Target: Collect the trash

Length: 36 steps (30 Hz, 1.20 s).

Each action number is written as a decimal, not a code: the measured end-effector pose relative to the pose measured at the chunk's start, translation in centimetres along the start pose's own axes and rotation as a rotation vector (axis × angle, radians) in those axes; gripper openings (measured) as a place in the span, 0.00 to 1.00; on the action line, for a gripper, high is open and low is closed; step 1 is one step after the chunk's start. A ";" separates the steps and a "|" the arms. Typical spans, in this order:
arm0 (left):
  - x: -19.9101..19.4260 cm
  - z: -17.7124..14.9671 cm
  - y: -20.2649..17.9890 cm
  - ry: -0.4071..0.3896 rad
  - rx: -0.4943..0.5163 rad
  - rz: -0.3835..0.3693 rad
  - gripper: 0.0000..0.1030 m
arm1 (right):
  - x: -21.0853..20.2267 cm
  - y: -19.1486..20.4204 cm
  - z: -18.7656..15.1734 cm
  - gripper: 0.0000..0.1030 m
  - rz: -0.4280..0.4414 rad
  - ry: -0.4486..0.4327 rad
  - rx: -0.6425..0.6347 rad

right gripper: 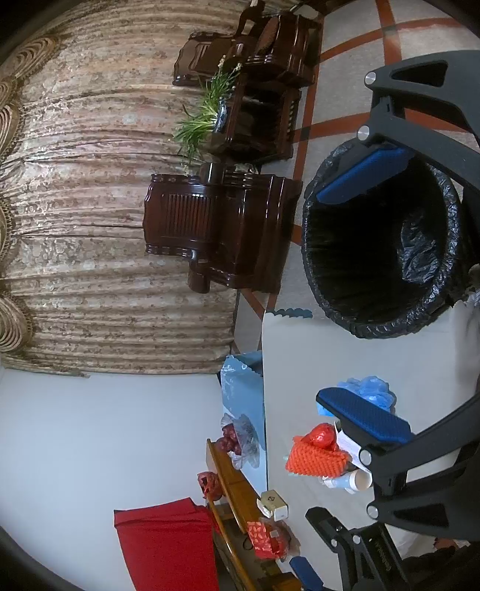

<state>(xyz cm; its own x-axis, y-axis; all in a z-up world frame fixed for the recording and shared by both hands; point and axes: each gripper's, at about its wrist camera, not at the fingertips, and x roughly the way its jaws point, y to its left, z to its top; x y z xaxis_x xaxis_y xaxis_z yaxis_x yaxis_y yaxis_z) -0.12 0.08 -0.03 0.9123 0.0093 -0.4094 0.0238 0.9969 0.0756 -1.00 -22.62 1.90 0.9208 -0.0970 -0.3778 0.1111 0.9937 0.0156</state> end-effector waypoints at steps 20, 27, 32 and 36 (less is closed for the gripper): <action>0.1 0.0 0.0 0.001 0.003 0.000 0.95 | 0.1 0.0 -0.2 0.94 0.001 0.002 0.000; 0.1 -0.1 0.0 0.001 0.003 0.000 0.95 | 0.2 0.0 -0.4 0.94 0.001 0.003 0.000; 0.1 -0.1 0.0 0.002 0.004 0.001 0.95 | 0.6 0.0 -0.7 0.94 0.000 0.009 0.001; 0.1 -0.1 0.0 0.003 0.003 0.000 0.95 | 0.6 0.0 -0.7 0.94 0.001 0.007 0.001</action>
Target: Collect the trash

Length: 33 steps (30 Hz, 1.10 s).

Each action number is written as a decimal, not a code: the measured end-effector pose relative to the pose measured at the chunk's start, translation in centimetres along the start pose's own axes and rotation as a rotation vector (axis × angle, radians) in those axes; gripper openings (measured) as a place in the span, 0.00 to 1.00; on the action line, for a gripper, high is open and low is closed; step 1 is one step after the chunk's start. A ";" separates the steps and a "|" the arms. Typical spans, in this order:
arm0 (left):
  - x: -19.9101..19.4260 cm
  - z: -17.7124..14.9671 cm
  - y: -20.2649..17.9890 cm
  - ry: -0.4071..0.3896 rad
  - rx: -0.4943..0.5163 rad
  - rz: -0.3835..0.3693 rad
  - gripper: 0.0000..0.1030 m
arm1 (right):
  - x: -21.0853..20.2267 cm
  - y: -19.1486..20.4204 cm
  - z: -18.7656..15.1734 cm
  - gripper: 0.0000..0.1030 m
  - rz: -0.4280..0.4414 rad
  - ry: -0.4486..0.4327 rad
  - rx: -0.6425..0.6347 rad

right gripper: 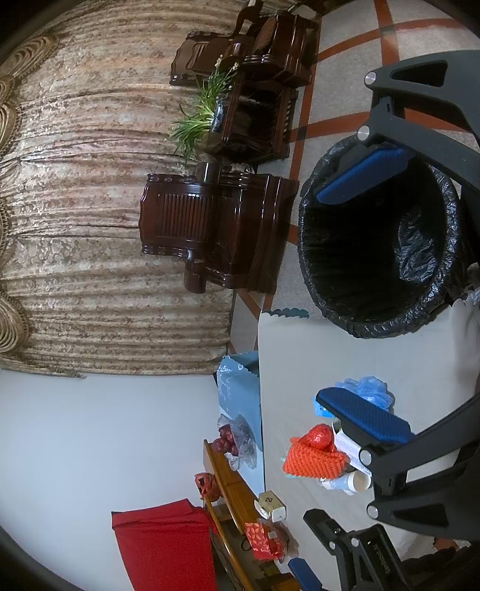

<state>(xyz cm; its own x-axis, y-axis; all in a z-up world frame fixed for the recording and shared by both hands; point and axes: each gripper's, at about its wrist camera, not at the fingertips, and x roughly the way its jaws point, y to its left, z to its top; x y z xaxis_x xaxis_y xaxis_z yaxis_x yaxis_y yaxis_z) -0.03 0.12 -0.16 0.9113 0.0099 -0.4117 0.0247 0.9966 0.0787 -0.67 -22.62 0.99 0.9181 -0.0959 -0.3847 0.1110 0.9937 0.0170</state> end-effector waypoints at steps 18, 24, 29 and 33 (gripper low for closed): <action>0.0 0.0 0.0 0.002 0.000 0.000 0.95 | 0.6 -0.1 -0.5 0.94 -0.001 0.007 0.003; 0.0 -0.2 -0.2 0.003 -0.001 -0.001 0.95 | 0.8 0.0 -1.0 0.94 0.000 0.015 0.001; 0.3 -1.0 -0.2 0.010 -0.006 -0.001 0.95 | 1.1 0.5 -1.2 0.94 0.008 0.028 -0.006; 1.1 -1.8 0.3 0.019 -0.017 0.002 0.95 | 1.8 1.4 -1.2 0.94 0.015 0.036 -0.023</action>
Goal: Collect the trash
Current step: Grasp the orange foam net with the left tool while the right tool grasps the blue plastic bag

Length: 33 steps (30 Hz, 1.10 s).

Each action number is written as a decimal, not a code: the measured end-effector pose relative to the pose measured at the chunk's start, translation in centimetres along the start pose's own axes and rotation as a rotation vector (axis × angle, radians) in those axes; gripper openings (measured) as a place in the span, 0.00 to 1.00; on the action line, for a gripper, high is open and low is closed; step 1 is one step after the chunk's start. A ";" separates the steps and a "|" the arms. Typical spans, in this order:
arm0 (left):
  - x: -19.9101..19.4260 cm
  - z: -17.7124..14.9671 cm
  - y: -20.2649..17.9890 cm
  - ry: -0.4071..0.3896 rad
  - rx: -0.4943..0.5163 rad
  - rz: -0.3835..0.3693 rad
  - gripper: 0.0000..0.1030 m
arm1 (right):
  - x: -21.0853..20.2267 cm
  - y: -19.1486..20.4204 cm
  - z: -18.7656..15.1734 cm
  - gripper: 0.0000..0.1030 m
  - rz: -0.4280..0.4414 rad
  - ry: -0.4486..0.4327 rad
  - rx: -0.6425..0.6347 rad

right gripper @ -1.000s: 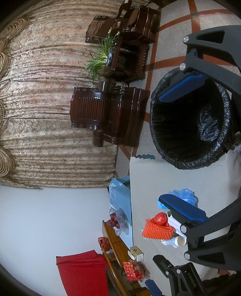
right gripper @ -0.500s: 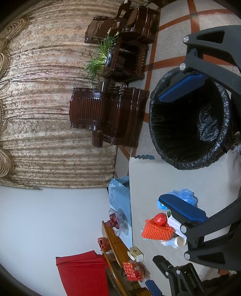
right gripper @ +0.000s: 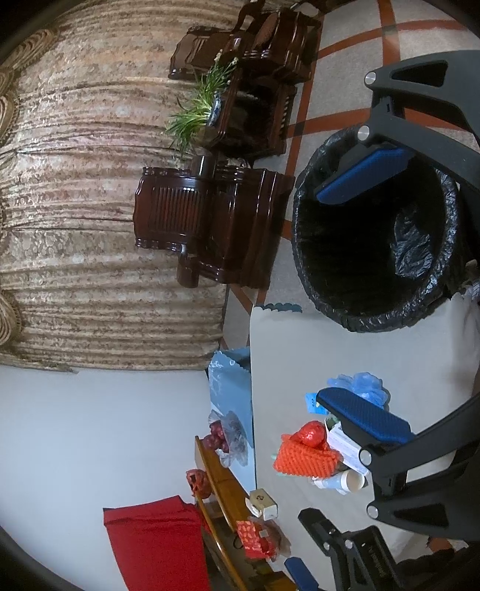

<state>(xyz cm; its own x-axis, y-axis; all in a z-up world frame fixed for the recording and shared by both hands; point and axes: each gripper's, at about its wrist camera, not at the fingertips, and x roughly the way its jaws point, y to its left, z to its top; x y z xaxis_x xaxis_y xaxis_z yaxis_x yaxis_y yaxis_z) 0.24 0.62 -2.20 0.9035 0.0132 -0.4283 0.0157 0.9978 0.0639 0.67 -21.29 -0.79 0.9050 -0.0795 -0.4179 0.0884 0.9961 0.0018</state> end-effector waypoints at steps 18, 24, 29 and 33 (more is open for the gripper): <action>7.6 -2.8 11.0 0.135 -0.073 0.182 0.95 | 10.2 10.9 -2.3 0.90 0.269 0.157 -0.096; 9.2 -4.3 12.2 0.158 -0.094 0.178 0.95 | 14.3 13.9 -5.0 0.81 0.287 0.248 -0.172; 10.8 -4.8 12.2 0.178 -0.102 0.170 0.95 | 16.3 14.2 -6.2 0.63 0.303 0.320 -0.191; 11.6 -4.7 11.7 0.192 -0.093 0.152 0.87 | 16.9 14.2 -6.6 0.33 0.357 0.358 -0.179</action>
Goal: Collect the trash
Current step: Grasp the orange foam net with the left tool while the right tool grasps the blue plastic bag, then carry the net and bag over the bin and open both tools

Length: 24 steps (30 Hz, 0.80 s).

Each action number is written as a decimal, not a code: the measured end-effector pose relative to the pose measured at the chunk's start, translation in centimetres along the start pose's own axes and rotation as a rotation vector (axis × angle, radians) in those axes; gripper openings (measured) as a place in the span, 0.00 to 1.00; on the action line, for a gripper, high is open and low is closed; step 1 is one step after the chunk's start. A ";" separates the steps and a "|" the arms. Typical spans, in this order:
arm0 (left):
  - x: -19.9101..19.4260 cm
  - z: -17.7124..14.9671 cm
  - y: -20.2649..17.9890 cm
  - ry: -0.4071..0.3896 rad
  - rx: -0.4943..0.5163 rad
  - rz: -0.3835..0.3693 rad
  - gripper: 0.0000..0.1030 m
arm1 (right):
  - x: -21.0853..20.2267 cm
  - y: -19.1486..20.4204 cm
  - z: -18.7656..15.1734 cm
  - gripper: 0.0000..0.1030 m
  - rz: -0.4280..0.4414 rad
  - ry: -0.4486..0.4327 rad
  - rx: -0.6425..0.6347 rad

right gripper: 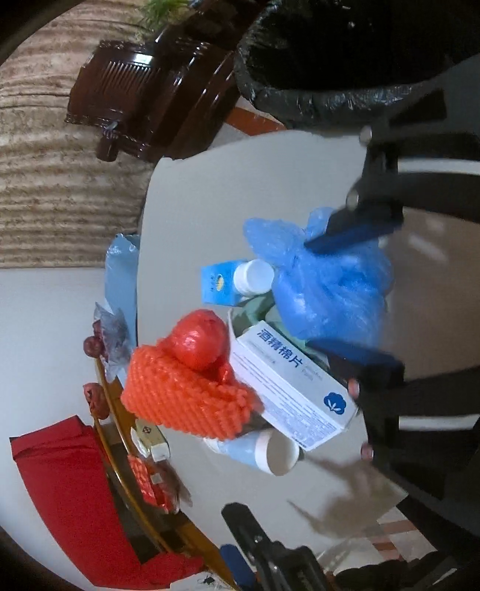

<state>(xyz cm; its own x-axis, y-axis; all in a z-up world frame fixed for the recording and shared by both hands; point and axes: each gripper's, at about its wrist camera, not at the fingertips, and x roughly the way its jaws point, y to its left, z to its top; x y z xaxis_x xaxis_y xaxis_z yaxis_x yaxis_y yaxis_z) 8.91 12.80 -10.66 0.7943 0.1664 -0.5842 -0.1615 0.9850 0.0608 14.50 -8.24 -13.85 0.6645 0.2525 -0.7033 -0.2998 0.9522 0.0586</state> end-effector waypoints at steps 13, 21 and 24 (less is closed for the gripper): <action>1.3 1.6 -4.9 -0.025 0.049 -0.114 0.80 | -3.8 -3.3 2.4 0.03 -0.038 -0.114 0.039; 4.1 2.6 -8.1 -0.028 0.103 -0.088 0.77 | -4.3 -4.6 3.2 0.03 -0.054 -0.141 0.050; 5.2 2.5 -8.5 0.000 0.110 -0.082 0.62 | -4.2 -4.8 3.0 0.03 -0.047 -0.143 0.049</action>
<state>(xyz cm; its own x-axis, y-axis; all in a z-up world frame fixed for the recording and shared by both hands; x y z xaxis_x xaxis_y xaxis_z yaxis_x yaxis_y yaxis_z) 15.90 5.38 -12.19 0.8024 0.0855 -0.5906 -0.0313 0.9943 0.1015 15.22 -13.37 -9.03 0.7684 0.2262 -0.5986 -0.2347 0.9699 0.0652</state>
